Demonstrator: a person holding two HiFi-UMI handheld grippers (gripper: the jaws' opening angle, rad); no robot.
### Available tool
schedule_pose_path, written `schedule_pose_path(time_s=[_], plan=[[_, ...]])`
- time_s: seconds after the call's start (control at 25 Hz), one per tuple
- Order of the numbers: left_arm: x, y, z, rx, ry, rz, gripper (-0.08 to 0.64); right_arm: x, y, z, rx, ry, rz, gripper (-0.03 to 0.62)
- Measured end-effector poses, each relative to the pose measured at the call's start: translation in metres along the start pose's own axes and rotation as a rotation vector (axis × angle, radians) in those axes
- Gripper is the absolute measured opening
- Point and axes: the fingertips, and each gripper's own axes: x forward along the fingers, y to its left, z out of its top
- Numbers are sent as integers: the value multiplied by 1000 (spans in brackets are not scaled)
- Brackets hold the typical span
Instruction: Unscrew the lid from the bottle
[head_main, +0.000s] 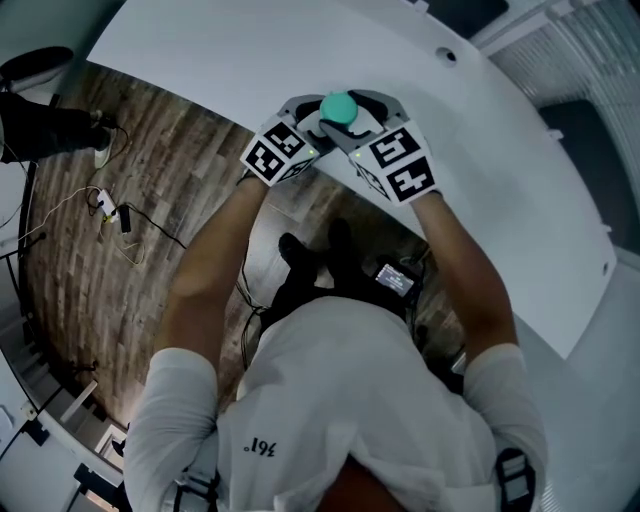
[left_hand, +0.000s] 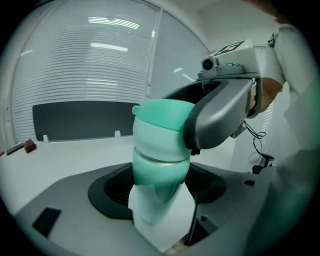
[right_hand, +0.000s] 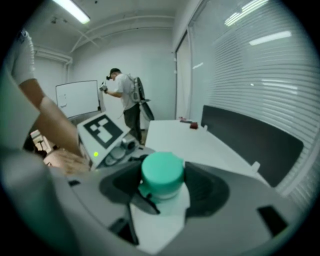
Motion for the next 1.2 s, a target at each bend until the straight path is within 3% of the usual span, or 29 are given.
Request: schedule_pose_path(time_s=[0.12,0.2,0.28,0.52,0.72,0.92,1.2], plan=[[-2,-5,-2,40,34,-86,330,0,4,-2,-38,15,59,282],[-3,-6,-2,40,46,-94,331,-1,4,-2,-31,14,62,282],[-4,-5,-3,8,26,-50,331,-1,4,-1,-3,10,35,282],[-5,-1,-13,-101,-66,201,331,-6,-6,-7,139,0,-124,282],[6,2,-8,-110,-64,277,330,-5,-9,-8,181,-21,-190,282],[3,-3,-7,-82,-35,192,328,-8,-3,-7,137,-22,-120,282],[3,-12,-9,31,32,-53,327,-9,4,-7,-14,1,30,282]])
